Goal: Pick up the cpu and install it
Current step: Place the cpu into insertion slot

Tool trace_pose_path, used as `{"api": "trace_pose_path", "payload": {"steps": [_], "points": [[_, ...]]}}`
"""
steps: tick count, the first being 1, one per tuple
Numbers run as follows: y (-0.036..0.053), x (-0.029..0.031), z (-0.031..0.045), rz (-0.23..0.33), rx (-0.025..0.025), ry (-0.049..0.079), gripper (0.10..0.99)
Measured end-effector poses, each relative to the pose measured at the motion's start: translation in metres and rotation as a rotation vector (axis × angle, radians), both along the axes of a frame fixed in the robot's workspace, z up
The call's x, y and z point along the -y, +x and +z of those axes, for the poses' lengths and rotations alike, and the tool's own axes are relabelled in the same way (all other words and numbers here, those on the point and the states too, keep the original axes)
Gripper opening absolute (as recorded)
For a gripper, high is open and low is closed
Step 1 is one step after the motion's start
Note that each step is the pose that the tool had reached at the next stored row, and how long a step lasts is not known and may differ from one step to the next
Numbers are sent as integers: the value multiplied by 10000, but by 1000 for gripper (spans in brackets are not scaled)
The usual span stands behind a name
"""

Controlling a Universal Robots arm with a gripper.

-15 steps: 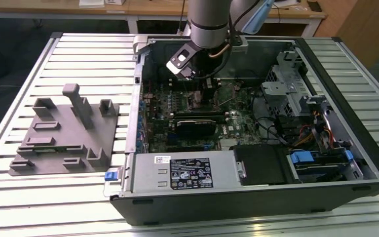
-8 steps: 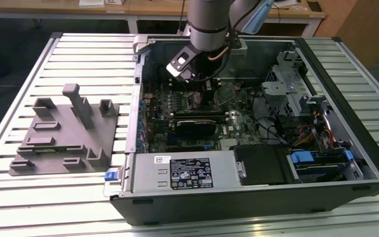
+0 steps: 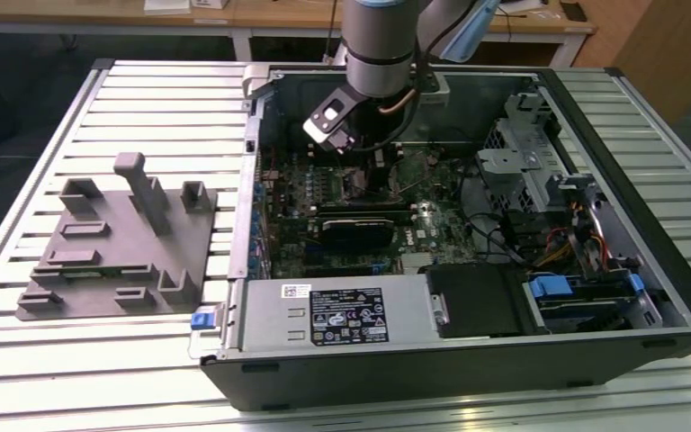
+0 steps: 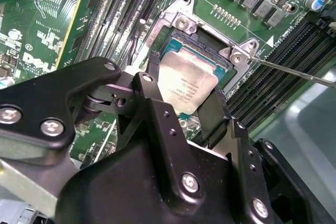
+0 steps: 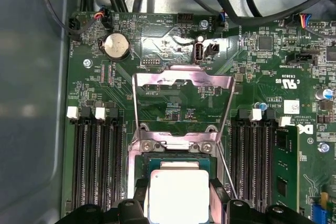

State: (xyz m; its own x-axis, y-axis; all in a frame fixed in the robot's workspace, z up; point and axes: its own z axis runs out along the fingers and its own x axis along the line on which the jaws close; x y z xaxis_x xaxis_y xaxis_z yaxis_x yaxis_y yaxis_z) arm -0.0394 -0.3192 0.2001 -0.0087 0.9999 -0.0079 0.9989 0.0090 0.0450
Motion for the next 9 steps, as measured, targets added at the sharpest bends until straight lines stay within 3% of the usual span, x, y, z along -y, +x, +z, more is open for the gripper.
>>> {"api": "trace_pose_path", "payload": {"steps": [9], "points": [[0,-7,-55,0,0,-1,541]]}}
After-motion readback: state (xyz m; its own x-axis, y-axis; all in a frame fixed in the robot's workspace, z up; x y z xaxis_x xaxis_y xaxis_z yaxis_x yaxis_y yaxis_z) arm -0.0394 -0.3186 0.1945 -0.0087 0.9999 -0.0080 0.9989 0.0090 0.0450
